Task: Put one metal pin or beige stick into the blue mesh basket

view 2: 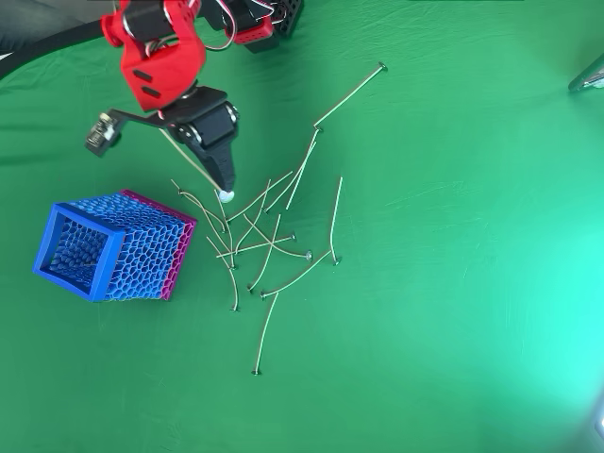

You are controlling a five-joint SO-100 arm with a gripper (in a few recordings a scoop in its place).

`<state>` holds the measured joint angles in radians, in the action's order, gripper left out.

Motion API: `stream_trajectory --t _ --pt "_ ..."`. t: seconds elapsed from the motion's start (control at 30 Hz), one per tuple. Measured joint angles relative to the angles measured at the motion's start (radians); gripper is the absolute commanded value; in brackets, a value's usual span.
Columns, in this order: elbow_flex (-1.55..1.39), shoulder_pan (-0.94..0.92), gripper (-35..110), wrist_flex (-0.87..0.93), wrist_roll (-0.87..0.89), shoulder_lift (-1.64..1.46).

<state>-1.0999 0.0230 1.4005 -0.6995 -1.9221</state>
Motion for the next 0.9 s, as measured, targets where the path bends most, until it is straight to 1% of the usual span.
stream_trajectory --t 0.13,0.37,0.53,0.9 --pt "0.002 -0.100 1 -0.021 0.020 -0.002" --pt "0.115 -0.285 1 -0.120 0.063 0.083" --pt "0.187 -0.359 1 -0.189 0.075 0.156" --pt "0.328 -0.489 1 -0.407 0.060 0.385"
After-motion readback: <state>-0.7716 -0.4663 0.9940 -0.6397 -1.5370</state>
